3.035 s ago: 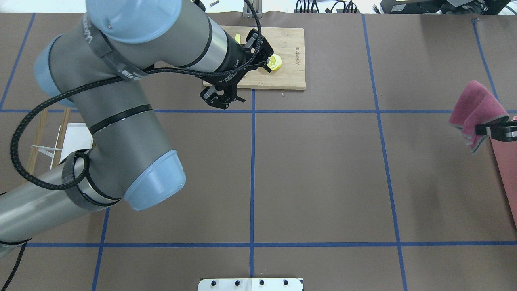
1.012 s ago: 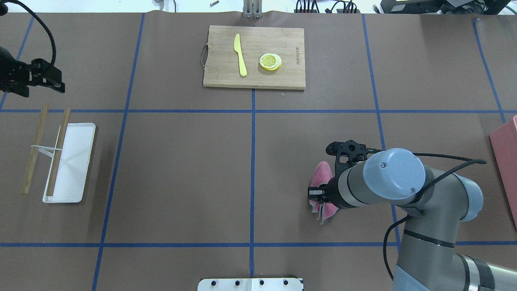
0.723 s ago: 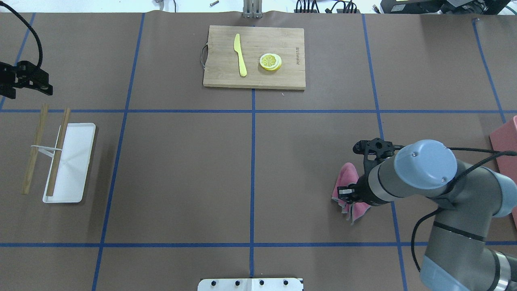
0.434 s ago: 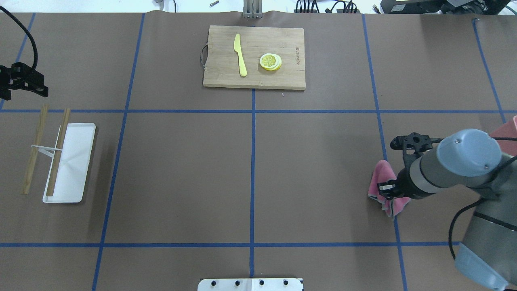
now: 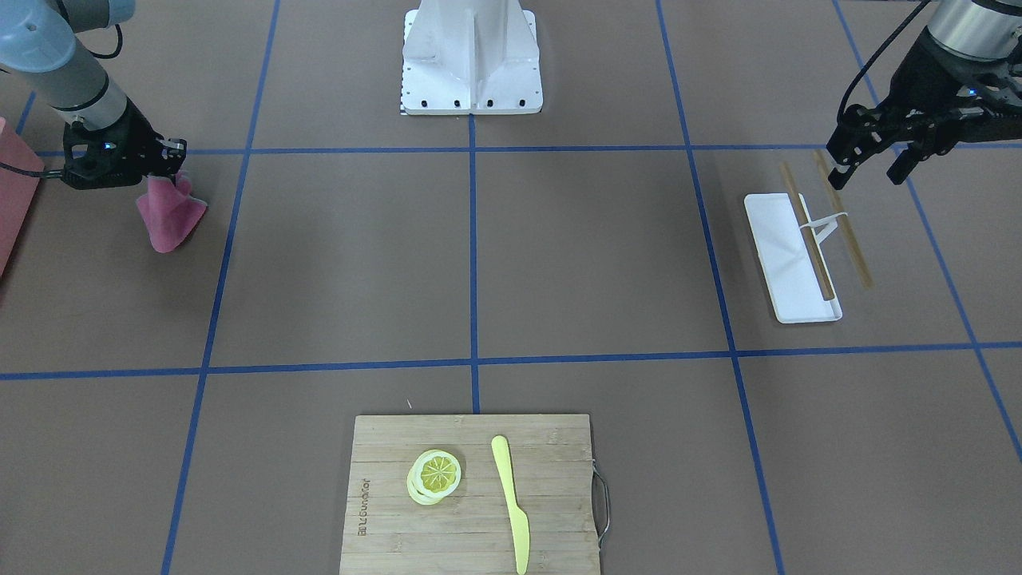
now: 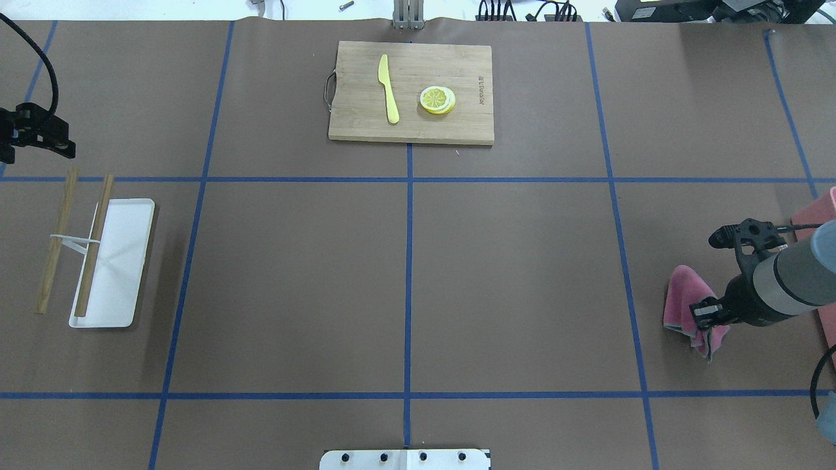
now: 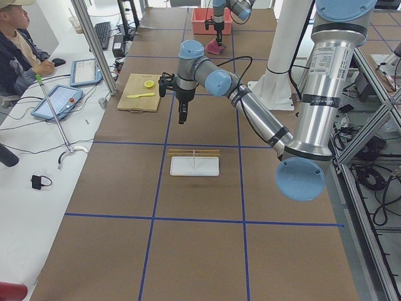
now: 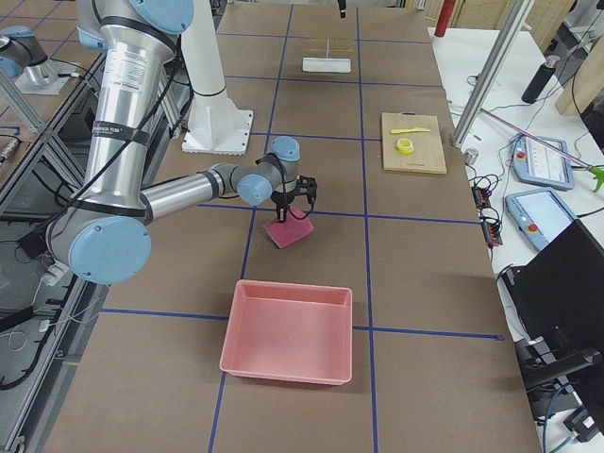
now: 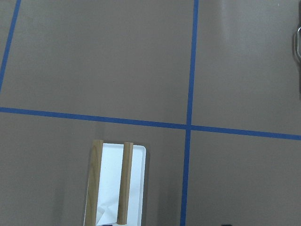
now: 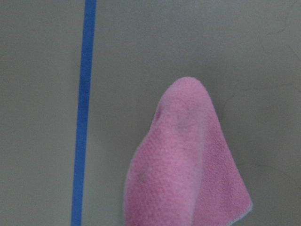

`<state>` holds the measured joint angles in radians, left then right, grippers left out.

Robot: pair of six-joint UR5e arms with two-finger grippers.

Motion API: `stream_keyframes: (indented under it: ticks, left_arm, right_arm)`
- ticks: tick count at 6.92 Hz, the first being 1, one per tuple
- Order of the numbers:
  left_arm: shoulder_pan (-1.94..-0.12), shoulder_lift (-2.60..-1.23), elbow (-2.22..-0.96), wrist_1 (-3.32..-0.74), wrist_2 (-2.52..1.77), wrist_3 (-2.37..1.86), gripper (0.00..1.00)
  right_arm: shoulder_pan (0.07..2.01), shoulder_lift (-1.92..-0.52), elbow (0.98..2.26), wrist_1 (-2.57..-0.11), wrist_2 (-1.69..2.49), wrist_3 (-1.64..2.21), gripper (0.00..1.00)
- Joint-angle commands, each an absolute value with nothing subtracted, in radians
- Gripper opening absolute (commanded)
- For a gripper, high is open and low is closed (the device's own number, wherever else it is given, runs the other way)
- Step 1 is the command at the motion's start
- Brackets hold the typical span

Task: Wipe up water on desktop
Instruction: 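Wipe the cloth across the same table patch again with the right gripper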

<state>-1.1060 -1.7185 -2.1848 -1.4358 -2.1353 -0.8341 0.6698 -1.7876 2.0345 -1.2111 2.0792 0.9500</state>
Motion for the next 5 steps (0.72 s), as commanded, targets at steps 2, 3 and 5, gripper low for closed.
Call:
stream_keyframes:
  ticks: [2,3,5]
  left_arm:
    - [-1.126,-1.66,-2.195,-1.436,-2.137,-0.757,0.82]
    - [-1.164,-1.634,-2.194,-1.436,-2.138,-0.671,0.82]
    - [-1.262,-1.591,-2.145,-1.437,-2.205,-0.492,0.82]
  right_arm:
    - [0.518,-1.55,2.013,-1.291,2.059,1.203,0.0]
    - [0.433,-1.435,1.994,-1.355,2.012,1.315,0.0]
    - [0.338,-1.205,1.927,-1.481,1.939,1.452,0.0]
